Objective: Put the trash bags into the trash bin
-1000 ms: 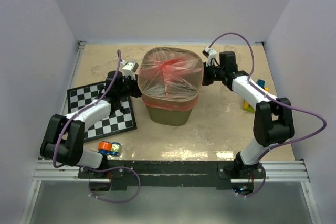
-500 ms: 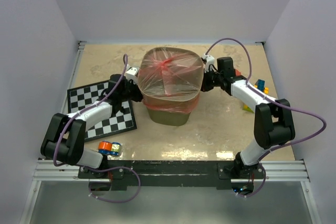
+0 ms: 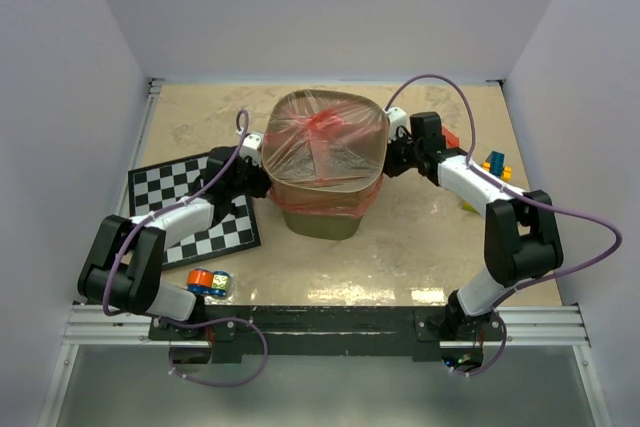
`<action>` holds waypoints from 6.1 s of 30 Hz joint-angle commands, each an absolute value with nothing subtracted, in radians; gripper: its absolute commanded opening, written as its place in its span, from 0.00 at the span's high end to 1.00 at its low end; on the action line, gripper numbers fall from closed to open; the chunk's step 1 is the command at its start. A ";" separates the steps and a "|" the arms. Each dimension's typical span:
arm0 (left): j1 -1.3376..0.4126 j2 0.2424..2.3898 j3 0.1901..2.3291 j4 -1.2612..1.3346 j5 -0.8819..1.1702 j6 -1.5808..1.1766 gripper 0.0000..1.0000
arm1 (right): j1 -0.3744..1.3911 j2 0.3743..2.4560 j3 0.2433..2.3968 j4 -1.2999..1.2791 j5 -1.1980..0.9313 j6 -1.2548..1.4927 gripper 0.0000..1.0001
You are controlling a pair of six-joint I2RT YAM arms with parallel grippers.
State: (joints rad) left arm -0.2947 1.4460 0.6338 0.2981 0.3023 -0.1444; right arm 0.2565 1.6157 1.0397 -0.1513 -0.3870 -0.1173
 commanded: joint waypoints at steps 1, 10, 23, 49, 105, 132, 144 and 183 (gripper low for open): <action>-0.275 1.456 0.652 0.241 0.215 -0.107 1.00 | 0.239 1.592 1.034 -0.195 -0.227 -0.186 1.00; -0.224 1.494 0.699 0.071 0.204 -0.055 1.00 | 0.218 1.566 0.973 -0.261 -0.144 -0.351 1.00; -0.215 1.462 0.681 0.143 0.198 -0.041 1.00 | 0.213 1.548 0.943 -0.213 -0.094 -0.420 1.00; -0.152 0.583 0.575 -0.359 0.590 0.642 0.27 | 0.149 0.810 0.948 -0.911 -0.667 -1.483 0.27; -0.526 0.852 0.402 -0.084 0.434 0.948 0.37 | 0.397 0.936 1.131 -0.582 -0.380 -0.827 0.15; -0.365 0.497 0.563 -0.307 0.216 0.491 0.24 | 0.692 1.960 2.131 -1.097 -0.391 -0.792 0.55; -0.310 0.468 0.534 -0.270 0.196 0.437 0.23 | 0.689 2.048 1.941 -0.977 -0.417 -0.879 0.59; -0.216 0.555 0.566 -0.189 0.226 0.371 0.23 | 0.678 1.846 2.082 -0.836 -0.405 -0.695 0.31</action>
State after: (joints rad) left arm -0.2234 0.5388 0.5335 -0.2852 0.2272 0.4026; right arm 0.6823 1.9491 2.0201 -0.9100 -0.4267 -0.8257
